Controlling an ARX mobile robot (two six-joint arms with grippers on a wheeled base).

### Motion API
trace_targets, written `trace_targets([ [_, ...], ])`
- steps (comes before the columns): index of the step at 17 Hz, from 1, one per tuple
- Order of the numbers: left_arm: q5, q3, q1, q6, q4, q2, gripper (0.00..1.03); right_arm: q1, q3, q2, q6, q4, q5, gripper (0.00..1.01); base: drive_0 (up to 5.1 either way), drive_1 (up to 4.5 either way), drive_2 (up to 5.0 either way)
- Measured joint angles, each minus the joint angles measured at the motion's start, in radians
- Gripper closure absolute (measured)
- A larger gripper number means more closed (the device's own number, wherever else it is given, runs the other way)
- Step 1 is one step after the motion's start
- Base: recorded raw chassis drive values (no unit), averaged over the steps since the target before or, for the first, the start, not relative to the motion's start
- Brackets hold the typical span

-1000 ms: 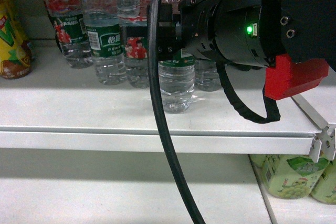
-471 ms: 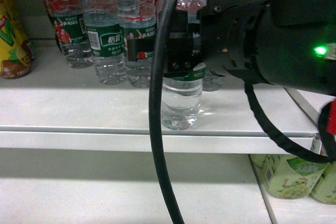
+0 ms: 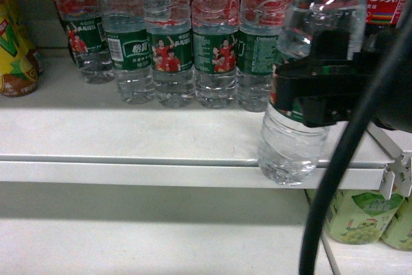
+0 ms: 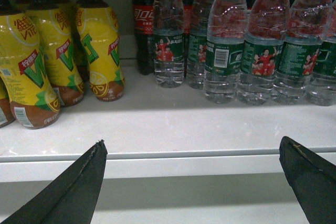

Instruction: Move water from second to third shelf

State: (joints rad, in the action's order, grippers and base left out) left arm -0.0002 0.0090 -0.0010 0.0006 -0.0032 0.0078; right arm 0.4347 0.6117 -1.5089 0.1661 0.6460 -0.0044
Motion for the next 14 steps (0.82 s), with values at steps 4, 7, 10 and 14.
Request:
trace_targets([
  [4,0.000,0.000,0.000,0.000,0.000,0.000,0.05,-0.092,-0.145,0.172,-0.016,-0.018,-0.003,0.61,0.0,0.00,0.0],
  [7,0.000,0.000,0.000,0.000,0.000,0.000,0.05,-0.172,-0.244,0.343,-0.030,-0.042,-0.013,0.61,0.0,0.00,0.0],
  [10,0.000,0.000,0.000,0.000,0.000,0.000,0.05,-0.236,-0.302,0.546,-0.027,-0.163,-0.026,0.61,0.0,0.00,0.0],
  [14,0.000,0.000,0.000,0.000,0.000,0.000,0.05,-0.282,-0.337,0.797,-0.020,-0.306,-0.023,0.61,0.0,0.00,0.0],
])
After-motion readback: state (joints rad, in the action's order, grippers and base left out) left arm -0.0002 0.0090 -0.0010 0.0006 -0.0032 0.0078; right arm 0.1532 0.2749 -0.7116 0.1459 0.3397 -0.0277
